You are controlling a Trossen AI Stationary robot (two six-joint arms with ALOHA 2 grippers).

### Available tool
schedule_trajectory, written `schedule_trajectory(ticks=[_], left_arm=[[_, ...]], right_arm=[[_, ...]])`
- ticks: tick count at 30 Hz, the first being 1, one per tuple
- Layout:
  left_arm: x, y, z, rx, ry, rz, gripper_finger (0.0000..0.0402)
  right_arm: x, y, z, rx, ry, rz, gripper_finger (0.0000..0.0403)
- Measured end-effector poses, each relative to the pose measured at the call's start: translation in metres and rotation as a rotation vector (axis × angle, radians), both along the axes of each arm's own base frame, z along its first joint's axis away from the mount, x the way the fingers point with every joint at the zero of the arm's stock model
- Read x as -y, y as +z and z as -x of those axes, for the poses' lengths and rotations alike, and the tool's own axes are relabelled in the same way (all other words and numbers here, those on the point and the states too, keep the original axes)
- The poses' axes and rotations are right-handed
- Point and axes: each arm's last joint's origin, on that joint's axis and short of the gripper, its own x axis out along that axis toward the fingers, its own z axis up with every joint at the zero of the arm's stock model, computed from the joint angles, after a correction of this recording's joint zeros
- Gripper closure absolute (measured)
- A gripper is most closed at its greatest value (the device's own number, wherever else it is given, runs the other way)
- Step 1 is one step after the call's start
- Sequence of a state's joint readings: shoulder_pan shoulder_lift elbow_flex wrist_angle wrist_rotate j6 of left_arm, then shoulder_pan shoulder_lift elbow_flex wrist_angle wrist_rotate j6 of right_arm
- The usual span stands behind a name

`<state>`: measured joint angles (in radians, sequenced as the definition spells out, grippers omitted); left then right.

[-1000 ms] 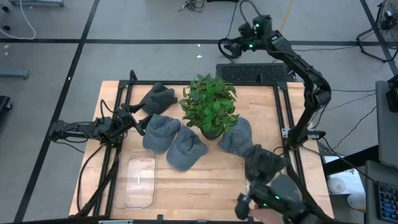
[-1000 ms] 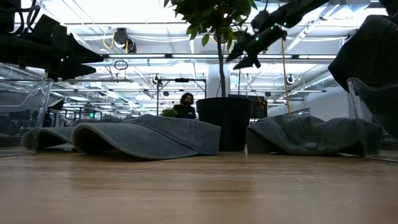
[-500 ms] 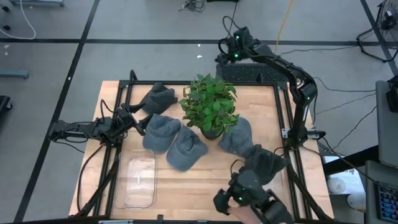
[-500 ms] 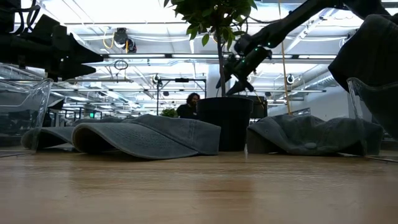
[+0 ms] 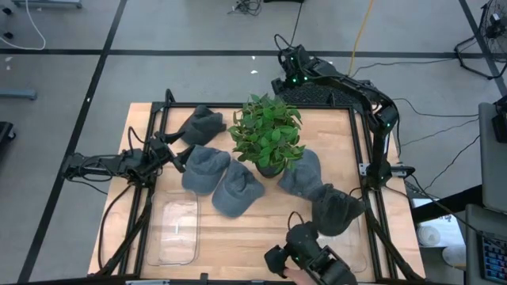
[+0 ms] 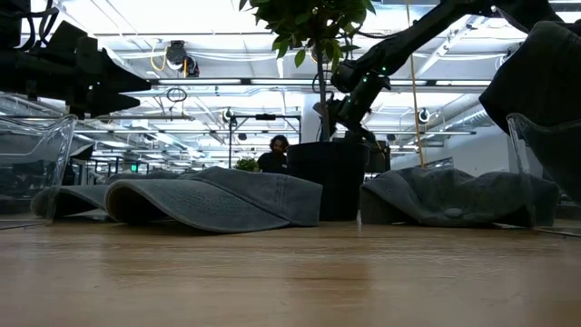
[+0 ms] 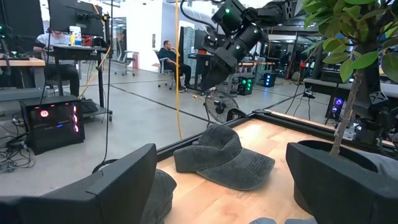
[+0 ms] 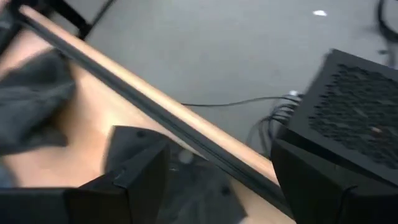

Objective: Pick & Place hat
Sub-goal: Put the right black cap into the right transparent bin

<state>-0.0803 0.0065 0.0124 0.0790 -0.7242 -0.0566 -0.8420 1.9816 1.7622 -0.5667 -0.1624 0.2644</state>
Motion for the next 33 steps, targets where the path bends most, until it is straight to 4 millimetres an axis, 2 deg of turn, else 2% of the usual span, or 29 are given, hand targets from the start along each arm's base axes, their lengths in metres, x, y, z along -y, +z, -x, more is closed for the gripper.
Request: schedule_trajectory(ticks=[10, 15, 20, 28, 33], left_arm=[[0.0, 0.0, 0.0, 0.0, 0.0, 0.0, 0.0036], [0.0, 0.0, 0.0, 0.0, 0.0, 0.0, 0.0036], [0.0, 0.0, 0.0, 0.0, 0.0, 0.0, 0.0036], [0.0, 0.0, 0.0, 0.0, 0.0, 0.0, 0.0036], [0.0, 0.0, 0.0, 0.0, 0.0, 0.0, 0.0036]], right_arm=[[-0.018, -0.028, -0.011, -0.05, 0.058, -0.019, 0.0135], [-0.019, -0.056, -0.026, -0.098, 0.071, -0.047, 0.0135], [-0.02, -0.072, -0.036, -0.152, 0.07, -0.029, 0.0135], [-0.02, -0.081, -0.034, -0.234, 0.067, -0.021, 0.0135], [-0.022, -0.089, -0.031, -0.225, 0.114, -0.108, 0.0136]])
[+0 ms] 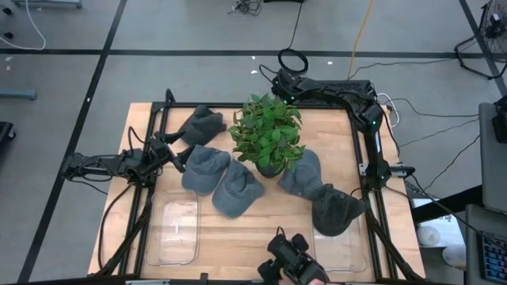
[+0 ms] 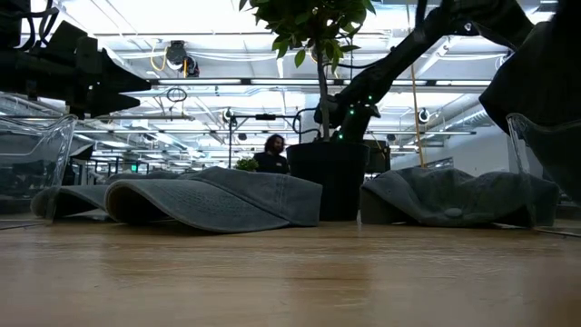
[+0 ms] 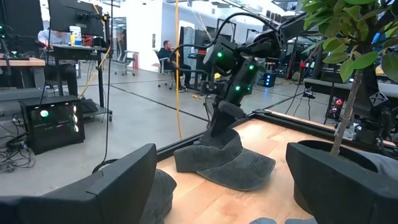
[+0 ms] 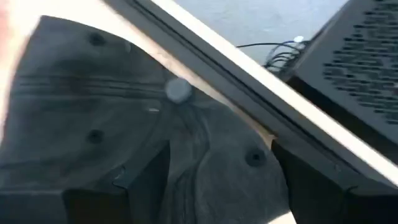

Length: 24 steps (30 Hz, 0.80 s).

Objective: Pick & Place hat
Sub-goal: Put the right black cap into the right transparent bin

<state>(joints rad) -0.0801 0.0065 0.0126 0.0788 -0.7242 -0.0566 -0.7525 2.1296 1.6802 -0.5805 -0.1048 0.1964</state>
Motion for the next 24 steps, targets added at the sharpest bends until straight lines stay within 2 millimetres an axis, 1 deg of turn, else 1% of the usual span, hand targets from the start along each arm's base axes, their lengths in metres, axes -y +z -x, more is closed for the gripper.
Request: schedule_trajectory(ticks=[3, 5, 7, 9, 11, 13, 18, 19, 20, 24], left_arm=[[0.0, 0.0, 0.0, 0.0, 0.0, 0.0, 0.0036], [0.0, 0.0, 0.0, 0.0, 0.0, 0.0, 0.0036], [0.0, 0.0, 0.0, 0.0, 0.0, 0.0, 0.0036], [0.0, 0.0, 0.0, 0.0, 0.0, 0.0, 0.0036], [0.0, 0.0, 0.0, 0.0, 0.0, 0.0, 0.0036], [0.0, 0.0, 0.0, 0.0, 0.0, 0.0, 0.0036], [0.0, 0.0, 0.0, 0.0, 0.0, 0.0, 0.0036], [0.0, 0.0, 0.0, 0.0, 0.0, 0.0, 0.0036], [0.0, 0.0, 0.0, 0.0, 0.0, 0.0, 0.0036], [0.0, 0.0, 0.0, 0.0, 0.0, 0.0, 0.0036]], right_arm=[[-0.002, -0.006, 0.001, -0.018, 0.018, -0.047, 0.0136], [-0.002, -0.008, 0.001, -0.023, 0.037, -0.04, 0.0138], [-0.001, -0.005, -0.001, 0.0, 0.044, -0.022, 0.0147], [-0.001, -0.003, -0.002, 0.026, 0.06, -0.042, 0.0164], [-0.001, -0.001, -0.003, 0.051, 0.073, -0.071, 0.0192], [-0.001, 0.001, -0.004, 0.076, 0.084, -0.082, 0.0233], [0.0, 0.005, -0.005, 0.138, 0.097, -0.137, 0.0367], [0.0, 0.005, -0.005, 0.147, 0.104, -0.145, 0.0385], [0.0, 0.006, -0.005, 0.152, 0.108, -0.147, 0.0392], [0.0, 0.006, -0.005, 0.151, 0.106, -0.147, 0.0397]])
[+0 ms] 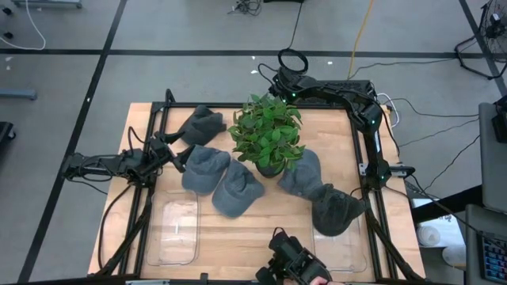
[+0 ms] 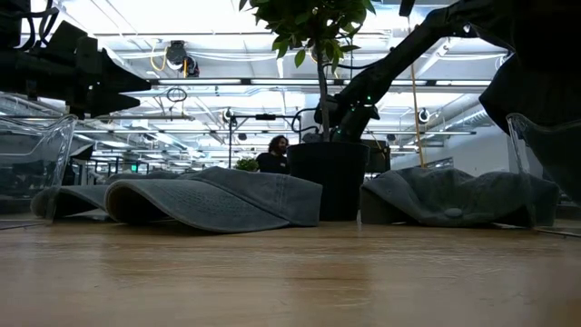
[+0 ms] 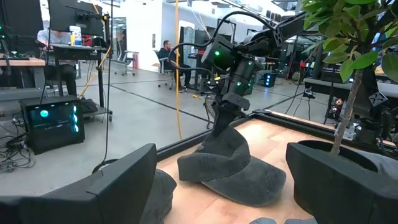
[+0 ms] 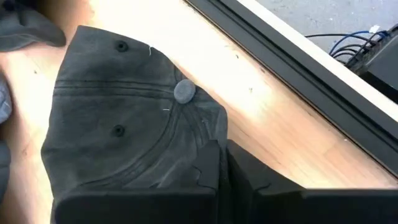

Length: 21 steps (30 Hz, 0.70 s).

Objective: Pick & Place hat
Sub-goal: Put the right black cap into the right transparent bin

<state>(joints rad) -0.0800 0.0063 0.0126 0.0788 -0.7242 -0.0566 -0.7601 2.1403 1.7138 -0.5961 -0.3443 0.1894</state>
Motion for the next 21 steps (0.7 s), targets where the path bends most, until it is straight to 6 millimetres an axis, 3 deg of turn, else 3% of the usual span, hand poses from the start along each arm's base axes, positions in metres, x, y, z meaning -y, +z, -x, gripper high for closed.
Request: schedule_trajectory(ticks=[6, 16, 21], left_arm=[[0.0, 0.0, 0.0, 0.0, 0.0, 0.0, 0.0036], [0.0, 0.0, 0.0, 0.0, -0.001, 0.0, 0.0036], [0.0, 0.0, 0.0, 0.0, 0.0, 0.0, 0.0036]], right_arm=[[-0.002, 0.007, 0.003, -0.004, -0.003, -0.006, 0.0402], [-0.017, 0.08, 0.017, 0.175, 0.028, 0.066, 0.0402], [-0.026, 0.105, 0.024, 0.23, 0.051, 0.091, 0.0402]])
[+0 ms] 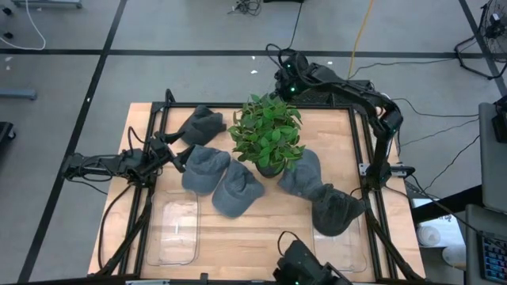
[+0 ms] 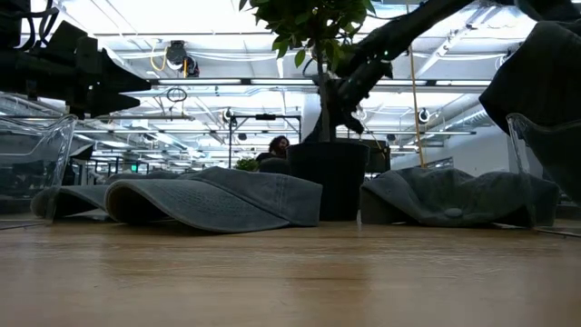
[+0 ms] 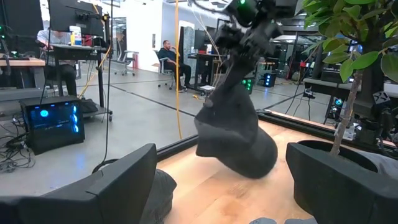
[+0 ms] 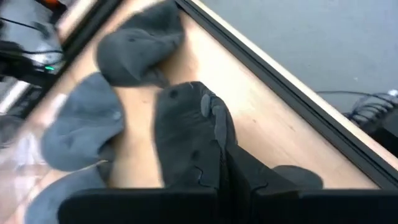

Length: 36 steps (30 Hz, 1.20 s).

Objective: Pick & Place hat
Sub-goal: Put the right black cap into the right transparent bin

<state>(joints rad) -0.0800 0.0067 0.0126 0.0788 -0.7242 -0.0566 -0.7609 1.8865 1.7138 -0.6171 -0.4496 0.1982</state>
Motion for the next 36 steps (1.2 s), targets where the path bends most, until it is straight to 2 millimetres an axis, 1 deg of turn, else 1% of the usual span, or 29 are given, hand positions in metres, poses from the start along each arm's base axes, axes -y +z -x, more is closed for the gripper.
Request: schedule_trajectory(ticks=[3, 15, 20, 27, 36], left_arm=[[0.0, 0.0, 0.0, 0.0, 0.0, 0.0, 0.0036], [0.0, 0.0, 0.0, 0.0, 0.0, 0.0, 0.0036], [0.0, 0.0, 0.0, 0.0, 0.0, 0.0, 0.0036], [0.0, 0.0, 0.0, 0.0, 0.0, 0.0, 0.0036], [0.0, 0.0, 0.0, 0.001, 0.0, 0.0, 0.0036]], right_arm=[[-0.005, 0.013, 0.004, 0.037, 0.016, 0.01, 0.0403], [-0.019, 0.053, 0.027, 0.091, 0.006, 0.071, 0.0403], [-0.029, 0.079, 0.042, 0.143, 0.007, 0.135, 0.0403], [-0.048, 0.117, 0.062, 0.239, 0.008, 0.237, 0.0403], [-0.071, 0.173, 0.085, 0.496, -0.003, 0.456, 0.0403]])
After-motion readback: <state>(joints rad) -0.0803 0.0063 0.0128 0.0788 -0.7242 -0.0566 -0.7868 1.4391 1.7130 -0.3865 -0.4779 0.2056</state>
